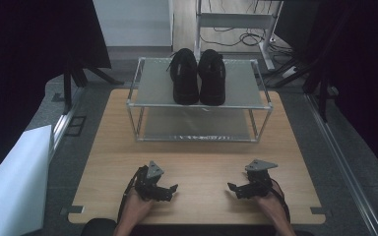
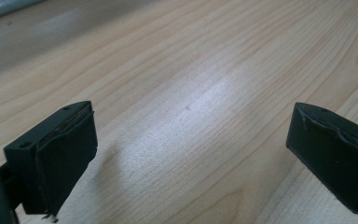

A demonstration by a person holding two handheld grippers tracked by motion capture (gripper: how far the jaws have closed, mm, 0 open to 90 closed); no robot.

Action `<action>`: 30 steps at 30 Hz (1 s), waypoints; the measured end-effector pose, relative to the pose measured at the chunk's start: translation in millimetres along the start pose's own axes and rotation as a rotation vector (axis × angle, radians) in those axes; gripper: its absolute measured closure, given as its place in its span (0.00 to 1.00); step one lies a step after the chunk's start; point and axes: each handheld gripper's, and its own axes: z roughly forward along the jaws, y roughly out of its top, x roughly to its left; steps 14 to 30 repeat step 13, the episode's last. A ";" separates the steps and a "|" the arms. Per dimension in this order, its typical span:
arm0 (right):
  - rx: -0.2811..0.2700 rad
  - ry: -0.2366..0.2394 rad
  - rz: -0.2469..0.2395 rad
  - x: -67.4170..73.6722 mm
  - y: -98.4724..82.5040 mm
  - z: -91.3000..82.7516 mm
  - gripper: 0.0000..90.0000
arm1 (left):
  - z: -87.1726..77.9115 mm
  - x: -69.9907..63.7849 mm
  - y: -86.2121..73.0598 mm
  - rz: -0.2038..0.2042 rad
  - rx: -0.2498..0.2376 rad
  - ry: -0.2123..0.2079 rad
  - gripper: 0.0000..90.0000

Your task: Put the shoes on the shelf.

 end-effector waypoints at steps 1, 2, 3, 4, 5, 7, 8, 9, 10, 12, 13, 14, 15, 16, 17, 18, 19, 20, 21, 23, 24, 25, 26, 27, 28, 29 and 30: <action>0.007 0.001 -0.004 0.9 -0.5 1.7 0.00 | 1.6 -0.5 -0.5 0.001 0.008 0.002 0.01; 0.016 0.003 -0.009 1.4 -1.0 3.4 0.00 | 3.5 -0.9 -1.1 0.004 0.015 0.003 0.01; 0.025 0.005 -0.012 1.7 -1.8 5.1 0.00 | 4.9 -1.5 -1.2 0.008 0.028 0.006 0.01; 0.032 0.007 -0.017 2.0 -2.5 6.8 0.00 | 6.2 -2.2 -0.9 0.013 0.036 0.013 0.01; 0.042 -0.001 -0.024 2.7 -2.7 8.1 0.00 | 6.5 -3.1 -0.6 0.020 0.042 0.018 0.00; 0.053 -0.012 -0.044 3.6 -2.3 8.7 0.00 | 7.3 -4.6 -0.4 0.027 0.048 0.030 0.00; 0.052 -0.013 -0.044 3.9 -2.3 9.0 0.00 | 8.0 -5.1 -0.2 0.030 0.051 0.034 0.00; 0.052 -0.013 -0.043 3.9 -2.3 9.0 0.00 | 9.0 -5.6 0.0 0.031 0.062 0.039 0.00; 0.052 -0.015 -0.043 3.8 -2.4 9.0 0.00 | 9.5 -5.5 0.2 0.029 0.067 0.037 0.00; 0.052 -0.020 -0.041 4.1 -2.6 9.2 0.00 | 9.8 -3.8 0.4 0.013 0.075 0.031 0.00; 0.052 -0.020 -0.042 4.0 -2.6 9.2 0.00 | 9.9 -3.4 0.4 0.004 0.073 0.037 0.00; 0.052 -0.020 -0.042 4.0 -2.6 9.2 0.00 | 9.9 -3.4 0.4 0.004 0.073 0.037 0.00; 0.052 -0.020 -0.042 4.0 -2.6 9.2 0.00 | 9.9 -3.4 0.4 0.004 0.073 0.037 0.00; 0.052 -0.020 -0.042 4.0 -2.6 9.2 0.00 | 9.9 -3.4 0.4 0.004 0.073 0.037 0.00; 0.052 -0.020 -0.042 4.0 -2.6 9.2 0.00 | 9.9 -3.4 0.4 0.004 0.073 0.037 0.00; 0.052 -0.020 -0.042 4.0 -2.6 9.2 0.00 | 9.9 -3.4 0.4 0.004 0.073 0.037 0.00; 0.052 -0.020 -0.042 4.0 -2.6 9.2 0.00 | 9.9 -3.4 0.4 0.004 0.073 0.037 0.00; 0.052 -0.020 -0.042 4.0 -2.6 9.2 0.00 | 9.9 -3.4 0.4 0.004 0.073 0.037 0.00; 0.052 -0.020 -0.042 4.0 -2.6 9.2 0.00 | 9.9 -3.4 0.4 0.004 0.073 0.037 0.00; 0.052 -0.020 -0.042 4.0 -2.6 9.2 0.00 | 9.9 -3.4 0.4 0.004 0.073 0.037 0.00; 0.052 -0.020 -0.042 4.0 -2.6 9.2 0.00 | 9.9 -3.4 0.4 0.004 0.073 0.037 0.00; 0.052 -0.020 -0.042 4.0 -2.6 9.2 0.00 | 9.9 -3.4 0.4 0.004 0.073 0.037 0.00; 0.052 -0.020 -0.042 4.0 -2.6 9.2 0.00 | 9.9 -3.4 0.4 0.004 0.073 0.037 0.00; 0.052 -0.020 -0.042 4.0 -2.6 9.2 0.00 | 9.9 -3.4 0.4 0.004 0.073 0.037 0.00; 0.052 -0.020 -0.042 4.0 -2.6 9.2 0.00 | 9.9 -3.4 0.4 0.004 0.073 0.037 0.00; 0.052 -0.020 -0.042 4.0 -2.6 9.2 0.00 | 9.9 -3.4 0.4 0.004 0.073 0.037 0.00; 0.052 -0.020 -0.042 4.0 -2.6 9.2 0.00 | 9.9 -3.4 0.4 0.004 0.073 0.037 0.00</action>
